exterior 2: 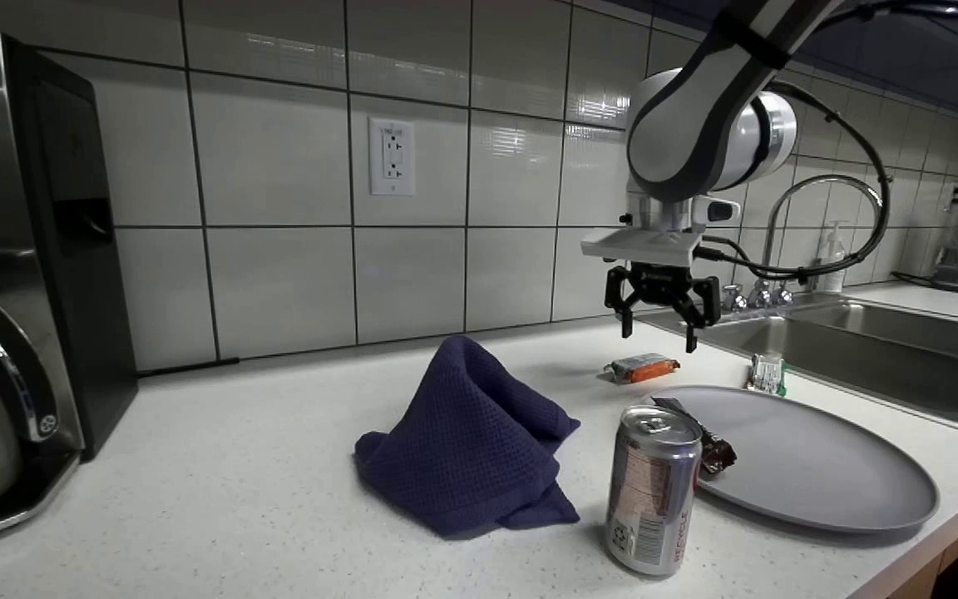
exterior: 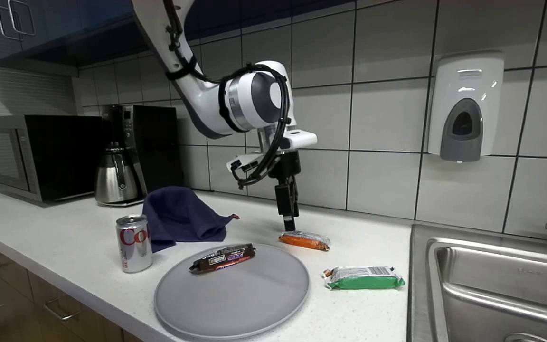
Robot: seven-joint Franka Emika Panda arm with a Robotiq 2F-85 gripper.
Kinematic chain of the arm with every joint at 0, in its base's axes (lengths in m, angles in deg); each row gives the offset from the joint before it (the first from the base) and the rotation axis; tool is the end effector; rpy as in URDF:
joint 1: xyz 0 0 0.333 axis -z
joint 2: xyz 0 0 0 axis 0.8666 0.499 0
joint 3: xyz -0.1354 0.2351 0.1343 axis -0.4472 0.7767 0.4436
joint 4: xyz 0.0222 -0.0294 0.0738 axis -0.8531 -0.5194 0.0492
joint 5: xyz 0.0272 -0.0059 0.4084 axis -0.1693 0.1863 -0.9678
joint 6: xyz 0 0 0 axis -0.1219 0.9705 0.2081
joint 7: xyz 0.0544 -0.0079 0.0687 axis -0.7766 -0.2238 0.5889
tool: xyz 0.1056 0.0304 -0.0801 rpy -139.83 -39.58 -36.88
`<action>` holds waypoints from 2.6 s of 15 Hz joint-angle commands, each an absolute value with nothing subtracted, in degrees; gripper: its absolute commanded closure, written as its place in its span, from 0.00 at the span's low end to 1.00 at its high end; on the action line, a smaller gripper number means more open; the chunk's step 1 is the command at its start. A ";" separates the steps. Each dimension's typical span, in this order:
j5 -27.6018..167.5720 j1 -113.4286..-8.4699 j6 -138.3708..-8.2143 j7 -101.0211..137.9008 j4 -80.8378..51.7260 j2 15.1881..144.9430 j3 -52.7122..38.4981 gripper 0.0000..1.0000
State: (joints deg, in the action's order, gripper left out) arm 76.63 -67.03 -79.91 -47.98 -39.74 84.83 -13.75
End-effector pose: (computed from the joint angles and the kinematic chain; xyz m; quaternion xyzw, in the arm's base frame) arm 0.6052 -0.0420 0.2097 0.8328 -0.5463 0.0663 0.0600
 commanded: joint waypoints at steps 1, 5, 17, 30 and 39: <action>77.15 -66.57 -76.91 -51.25 -34.01 89.17 -14.53 0.00; 76.12 -66.53 -77.08 -51.60 -29.39 94.64 -14.63 0.00; 72.18 -66.14 -78.29 -50.05 -21.90 101.53 -14.31 0.25; 73.37 -67.06 -76.97 -49.37 -23.76 97.83 -14.79 0.82; 78.42 -68.02 -78.21 -46.83 -32.95 86.66 -14.84 0.82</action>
